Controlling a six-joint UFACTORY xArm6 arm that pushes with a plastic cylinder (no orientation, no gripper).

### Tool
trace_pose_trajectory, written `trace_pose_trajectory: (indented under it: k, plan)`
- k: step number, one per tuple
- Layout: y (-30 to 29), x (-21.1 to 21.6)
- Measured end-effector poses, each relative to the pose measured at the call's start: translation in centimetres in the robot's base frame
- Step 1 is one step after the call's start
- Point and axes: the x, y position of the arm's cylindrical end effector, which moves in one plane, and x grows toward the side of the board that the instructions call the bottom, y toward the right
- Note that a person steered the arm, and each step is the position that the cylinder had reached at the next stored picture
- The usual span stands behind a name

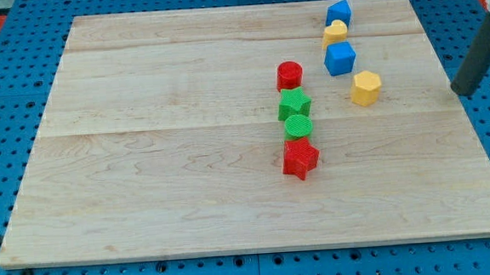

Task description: Move your arm towards yellow hexagon

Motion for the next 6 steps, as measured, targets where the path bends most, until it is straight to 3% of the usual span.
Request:
trace_pose_trajectory:
  k: [1,2,4,6]
  plan:
    - [-2.1,2.9]
    - [-4.6,0.0]
    - [-8.8,2.0]
    - [-7.9,1.9]
